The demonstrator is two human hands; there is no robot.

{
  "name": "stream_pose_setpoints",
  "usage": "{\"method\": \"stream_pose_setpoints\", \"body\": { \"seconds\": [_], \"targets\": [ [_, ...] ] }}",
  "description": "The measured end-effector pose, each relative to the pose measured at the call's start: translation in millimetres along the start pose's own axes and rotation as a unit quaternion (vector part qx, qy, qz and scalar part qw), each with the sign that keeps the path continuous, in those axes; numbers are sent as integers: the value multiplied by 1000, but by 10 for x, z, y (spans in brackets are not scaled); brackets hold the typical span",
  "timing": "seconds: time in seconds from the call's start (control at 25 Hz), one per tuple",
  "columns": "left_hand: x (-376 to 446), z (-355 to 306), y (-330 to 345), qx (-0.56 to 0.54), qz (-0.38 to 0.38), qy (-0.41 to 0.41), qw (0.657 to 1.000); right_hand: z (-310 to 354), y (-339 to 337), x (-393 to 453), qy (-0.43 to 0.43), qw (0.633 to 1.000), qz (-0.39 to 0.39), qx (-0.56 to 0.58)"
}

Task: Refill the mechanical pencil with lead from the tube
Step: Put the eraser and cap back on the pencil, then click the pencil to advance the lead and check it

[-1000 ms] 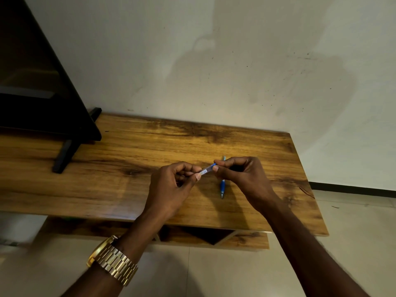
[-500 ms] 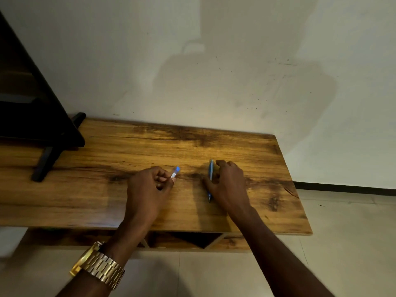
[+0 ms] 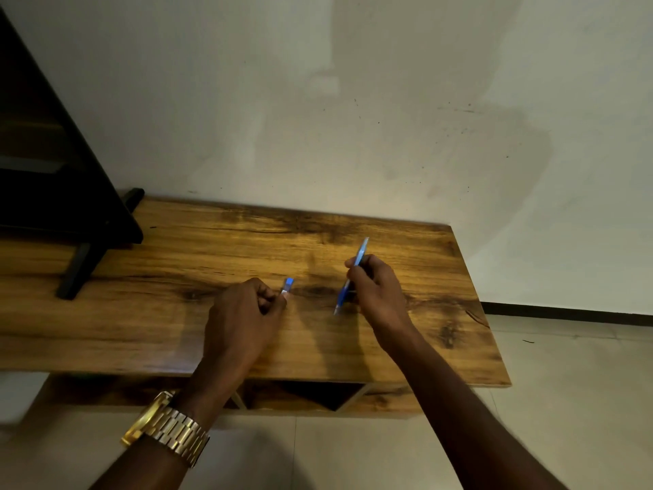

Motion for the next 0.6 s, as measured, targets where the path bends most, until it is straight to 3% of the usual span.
{"method": "stream_pose_setpoints", "body": {
  "seconds": [0.08,0.24,0.44,0.52,0.6],
  "targets": [
    [27,-34,30,-3,12,9,1000,52,7,2,30,983,52,173],
    [-51,-211,-53,27,7,57,998,377,-95,-220,1,906,130,403],
    [-147,-345,-444,131,-36,181,974,1019,-227,-594,-37,832,189,519],
    [-138,-230,-529,173,-21,172,969,1183,-209,-745,-26,801,224,555],
    [-215,-53,-389,194,66,115,972,1213,-231,-866,-13,784,252,568]
  ]
}}
Point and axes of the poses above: each hand's wrist, its own x-axis towards the middle knuckle, its own y-axis out of the palm, z = x × y, the point moved 8 cm from there along x, towards the middle knuckle, and after that the axes turned 13 degrees about y, right-handed, at the moved point
